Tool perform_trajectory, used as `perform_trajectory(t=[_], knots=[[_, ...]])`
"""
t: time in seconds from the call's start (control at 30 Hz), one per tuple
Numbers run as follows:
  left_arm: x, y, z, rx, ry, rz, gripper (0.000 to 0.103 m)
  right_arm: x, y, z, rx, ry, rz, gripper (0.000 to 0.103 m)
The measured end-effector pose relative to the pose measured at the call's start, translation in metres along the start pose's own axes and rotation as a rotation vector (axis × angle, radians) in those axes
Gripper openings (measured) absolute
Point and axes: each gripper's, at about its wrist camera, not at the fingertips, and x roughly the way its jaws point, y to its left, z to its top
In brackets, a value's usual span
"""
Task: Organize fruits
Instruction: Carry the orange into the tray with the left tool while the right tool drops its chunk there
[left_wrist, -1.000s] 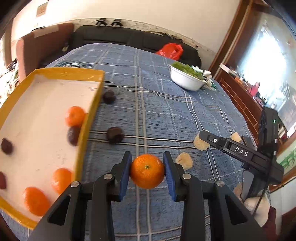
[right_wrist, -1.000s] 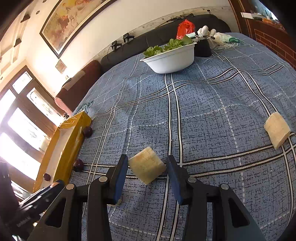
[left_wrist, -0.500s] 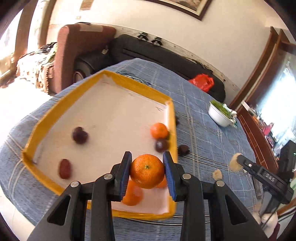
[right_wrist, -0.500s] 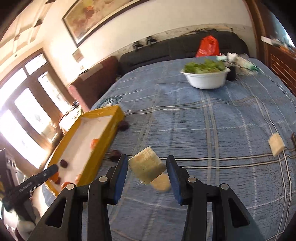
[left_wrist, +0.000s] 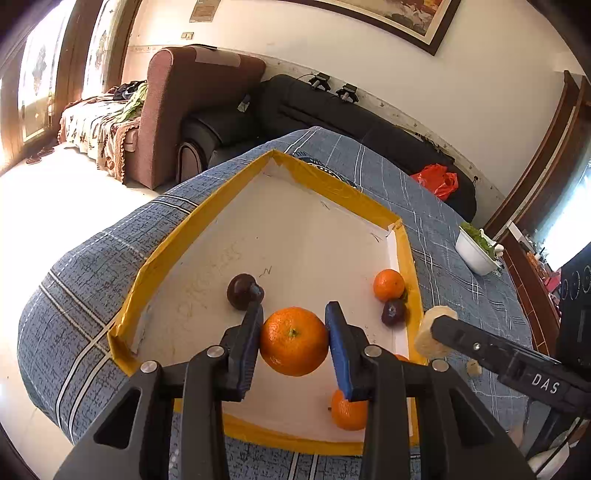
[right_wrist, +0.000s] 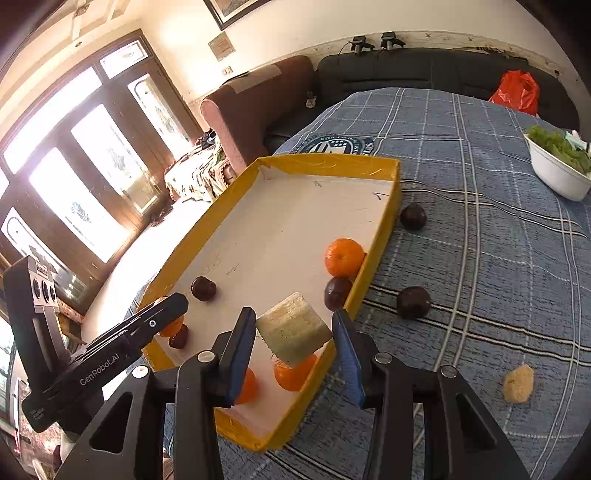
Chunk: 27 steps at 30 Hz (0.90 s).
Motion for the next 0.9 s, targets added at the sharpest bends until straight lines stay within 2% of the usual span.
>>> perform_trajectory(t=[0.23,0.43,0.5,0.57,0.73,0.9], knots=[[0.024,0.003,0.012,-0.001,0.048,-0.013,0.034,0.037,0.011,0.009,-0.011,0.062,-0.005,0.048],[0.020,0.008,0.014,-0.027,0.032,-0.040,0.035,0.048,0.016,0.013,-0.031,0.074,-0.023,0.049],[0.016,0.008,0.015,-0.036,0.023,-0.046,0.038,0.049,0.018,0.016,-0.039,0.068,-0.024,0.049],[0.010,0.008,0.015,-0.042,0.010,-0.045,0.048,0.047,0.022,0.017,-0.049,0.062,-0.026,0.049],[-0.008,0.006,0.014,-0.044,-0.029,-0.022,0.062,0.033,0.027,0.020,-0.067,0.029,-0.029,0.049],[-0.022,-0.006,0.009,-0.017,-0.041,-0.012,0.067,0.014,0.022,0.019,-0.042,-0.006,-0.030,0.056]])
